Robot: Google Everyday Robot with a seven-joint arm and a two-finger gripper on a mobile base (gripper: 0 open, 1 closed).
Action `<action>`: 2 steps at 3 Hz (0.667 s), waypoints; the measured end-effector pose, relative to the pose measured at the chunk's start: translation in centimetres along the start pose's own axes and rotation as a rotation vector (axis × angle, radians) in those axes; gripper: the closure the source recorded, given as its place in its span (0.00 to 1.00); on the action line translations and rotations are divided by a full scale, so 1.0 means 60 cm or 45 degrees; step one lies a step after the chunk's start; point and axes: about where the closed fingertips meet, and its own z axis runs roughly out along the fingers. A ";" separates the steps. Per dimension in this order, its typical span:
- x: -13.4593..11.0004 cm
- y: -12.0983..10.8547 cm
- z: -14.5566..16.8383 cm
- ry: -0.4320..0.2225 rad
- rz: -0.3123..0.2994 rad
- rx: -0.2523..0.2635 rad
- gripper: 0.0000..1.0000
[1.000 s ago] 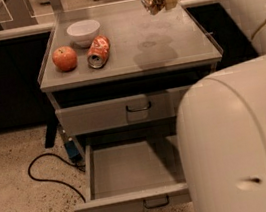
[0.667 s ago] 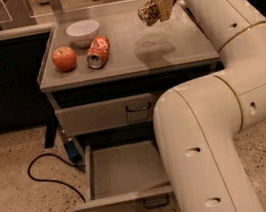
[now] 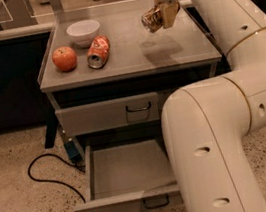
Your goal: Pick orange can from middle drawer and place on counter
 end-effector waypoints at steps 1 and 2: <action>-0.015 0.058 0.017 -0.144 0.042 -0.115 1.00; -0.015 0.058 0.017 -0.144 0.042 -0.115 1.00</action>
Offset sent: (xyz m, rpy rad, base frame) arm -0.0175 0.0008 -0.0236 0.0686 0.0870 0.0282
